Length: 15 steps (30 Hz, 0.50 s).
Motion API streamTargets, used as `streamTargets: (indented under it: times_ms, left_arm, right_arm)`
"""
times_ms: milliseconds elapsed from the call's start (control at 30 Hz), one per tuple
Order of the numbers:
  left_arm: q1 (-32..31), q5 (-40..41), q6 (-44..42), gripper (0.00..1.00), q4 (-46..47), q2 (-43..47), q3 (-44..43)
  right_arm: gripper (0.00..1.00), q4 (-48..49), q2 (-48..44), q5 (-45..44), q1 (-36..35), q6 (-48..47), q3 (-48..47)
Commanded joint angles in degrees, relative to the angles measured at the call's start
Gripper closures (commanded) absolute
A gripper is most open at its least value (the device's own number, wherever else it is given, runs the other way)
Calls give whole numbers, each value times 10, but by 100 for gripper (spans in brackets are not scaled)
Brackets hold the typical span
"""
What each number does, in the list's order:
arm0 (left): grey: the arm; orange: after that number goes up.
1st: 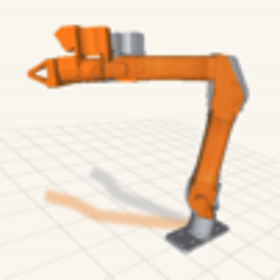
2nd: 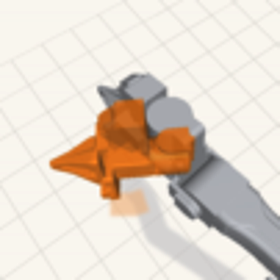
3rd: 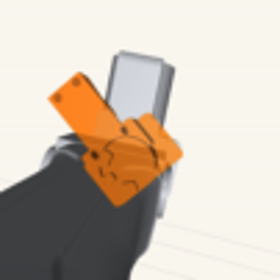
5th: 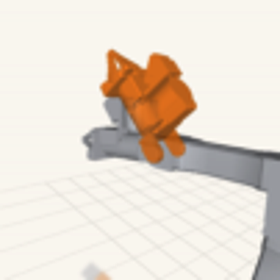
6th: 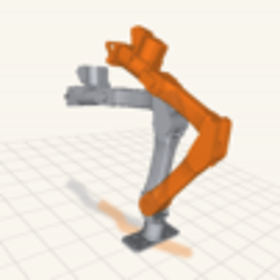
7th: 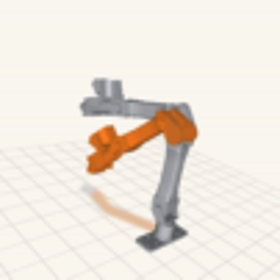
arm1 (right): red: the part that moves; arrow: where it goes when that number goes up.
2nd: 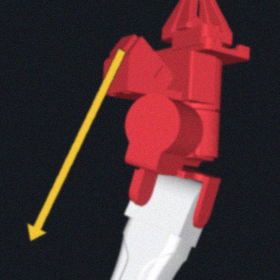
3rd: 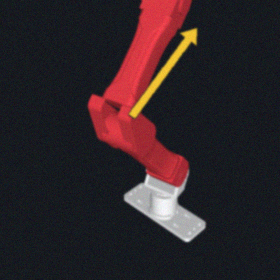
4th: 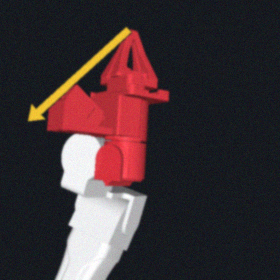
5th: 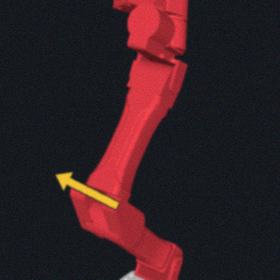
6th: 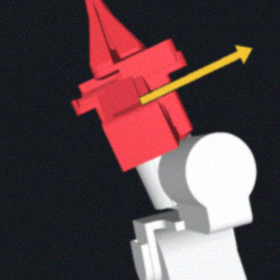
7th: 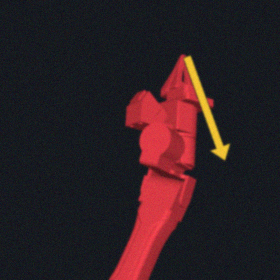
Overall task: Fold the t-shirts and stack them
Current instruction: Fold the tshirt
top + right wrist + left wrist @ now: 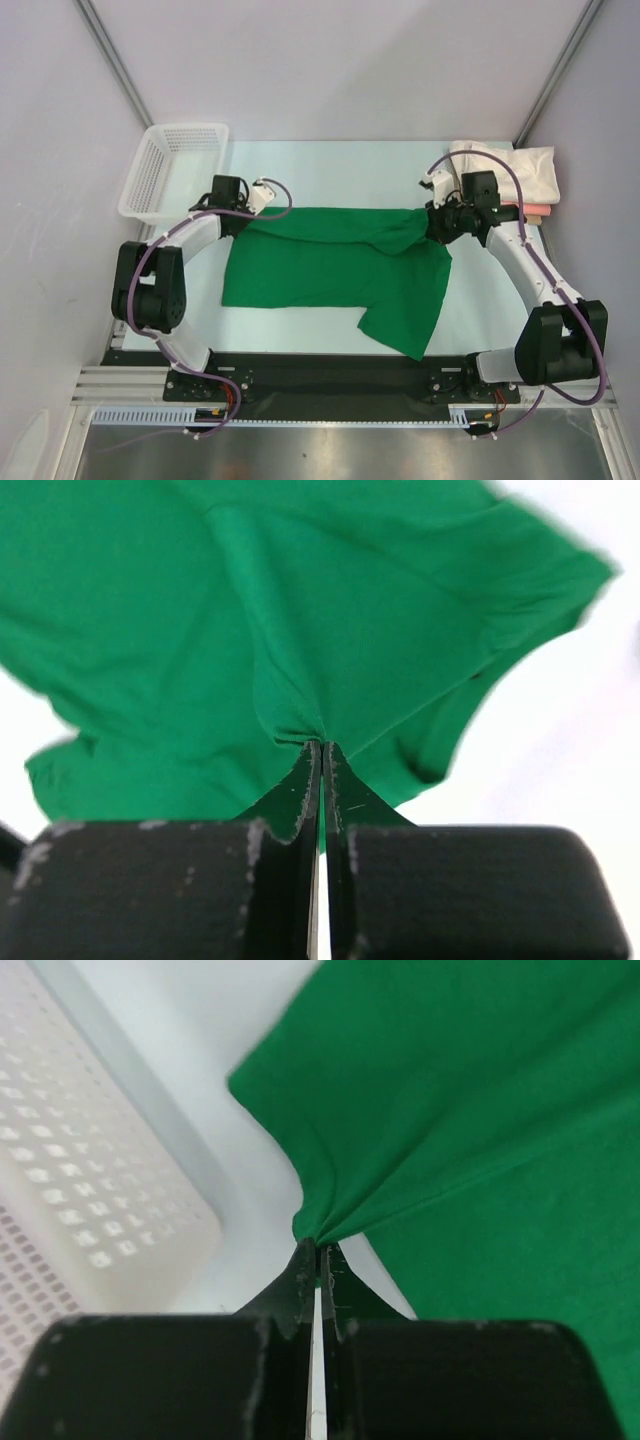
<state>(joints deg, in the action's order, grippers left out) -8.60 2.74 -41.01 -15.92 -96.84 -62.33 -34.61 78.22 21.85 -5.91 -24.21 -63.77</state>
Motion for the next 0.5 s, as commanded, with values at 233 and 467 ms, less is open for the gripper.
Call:
streamTargets:
  times_ms: [233,467]
  left_arm:
    - [4,-23,16,58,-23,119,88]
    - [3,-35,47,44,-35,66,21]
  right_arm:
    - [67,-67,-30,17,-7,-62,30]
    - [51,-13,1,17,-7,-67,11]
